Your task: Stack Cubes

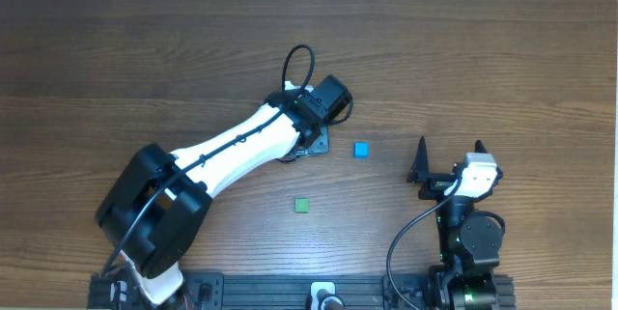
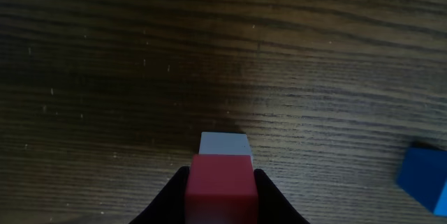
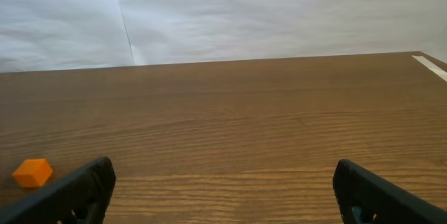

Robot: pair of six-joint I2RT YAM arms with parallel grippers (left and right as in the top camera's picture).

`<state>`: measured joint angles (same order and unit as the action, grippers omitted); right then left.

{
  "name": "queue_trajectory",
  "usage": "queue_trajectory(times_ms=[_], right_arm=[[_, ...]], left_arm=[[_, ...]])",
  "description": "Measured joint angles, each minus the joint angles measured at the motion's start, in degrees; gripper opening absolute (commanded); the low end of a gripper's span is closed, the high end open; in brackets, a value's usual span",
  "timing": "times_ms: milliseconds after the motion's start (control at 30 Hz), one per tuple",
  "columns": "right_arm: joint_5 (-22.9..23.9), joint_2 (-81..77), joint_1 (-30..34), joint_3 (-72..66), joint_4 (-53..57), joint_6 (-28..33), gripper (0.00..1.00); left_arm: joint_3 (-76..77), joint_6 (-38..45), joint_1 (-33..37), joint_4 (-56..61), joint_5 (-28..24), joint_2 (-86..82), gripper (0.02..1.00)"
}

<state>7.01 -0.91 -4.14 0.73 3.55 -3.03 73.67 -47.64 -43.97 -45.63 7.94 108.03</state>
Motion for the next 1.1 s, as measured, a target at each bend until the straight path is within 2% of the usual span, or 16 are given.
queue_trajectory(times_ms=[967,1100], right_arm=[[0.0,0.0,0.0,0.0,0.0,0.0,0.993],[0.0,0.0,0.0,0.0,0.0,0.0,0.993]], left_arm=[[0.0,0.0,0.0,0.0,-0.6,0.3,0.165],[0.0,-0.1,0.0,0.0,-0.6,0.6,0.194]])
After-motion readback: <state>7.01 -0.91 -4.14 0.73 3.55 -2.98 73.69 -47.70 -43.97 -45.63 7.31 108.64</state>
